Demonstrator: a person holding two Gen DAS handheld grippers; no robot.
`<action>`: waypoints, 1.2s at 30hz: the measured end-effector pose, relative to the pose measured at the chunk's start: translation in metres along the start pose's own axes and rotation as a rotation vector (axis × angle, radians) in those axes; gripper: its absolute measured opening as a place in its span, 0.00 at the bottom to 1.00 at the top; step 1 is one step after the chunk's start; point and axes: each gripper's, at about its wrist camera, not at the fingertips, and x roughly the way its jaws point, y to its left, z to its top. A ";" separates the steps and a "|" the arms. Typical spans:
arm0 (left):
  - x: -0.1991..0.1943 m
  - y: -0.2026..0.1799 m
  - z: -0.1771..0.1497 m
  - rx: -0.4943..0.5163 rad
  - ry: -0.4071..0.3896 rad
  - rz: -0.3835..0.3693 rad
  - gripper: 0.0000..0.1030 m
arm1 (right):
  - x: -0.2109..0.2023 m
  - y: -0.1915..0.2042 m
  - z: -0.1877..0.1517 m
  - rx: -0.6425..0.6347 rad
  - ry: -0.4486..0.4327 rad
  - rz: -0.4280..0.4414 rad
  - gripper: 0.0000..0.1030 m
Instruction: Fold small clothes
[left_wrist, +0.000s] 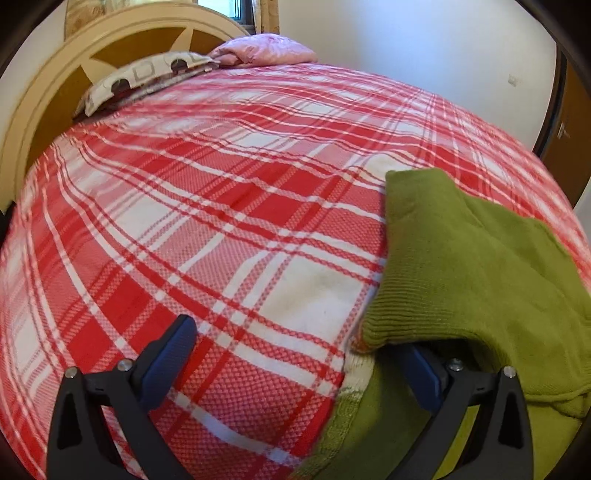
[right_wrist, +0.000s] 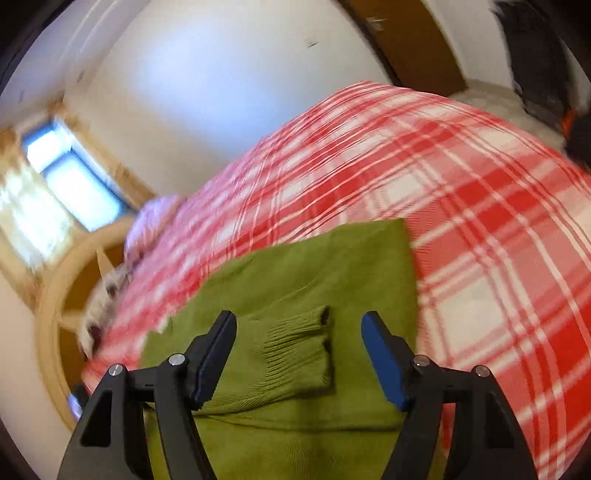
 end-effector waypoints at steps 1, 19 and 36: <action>0.002 0.003 0.001 -0.014 0.007 -0.015 1.00 | 0.009 0.008 -0.002 -0.048 0.031 -0.037 0.69; -0.002 -0.002 -0.004 -0.026 -0.017 -0.008 1.00 | 0.040 0.020 -0.031 -0.374 0.050 -0.334 0.09; -0.060 0.000 -0.002 0.084 -0.176 0.034 1.00 | -0.024 0.035 -0.029 -0.337 -0.050 -0.231 0.18</action>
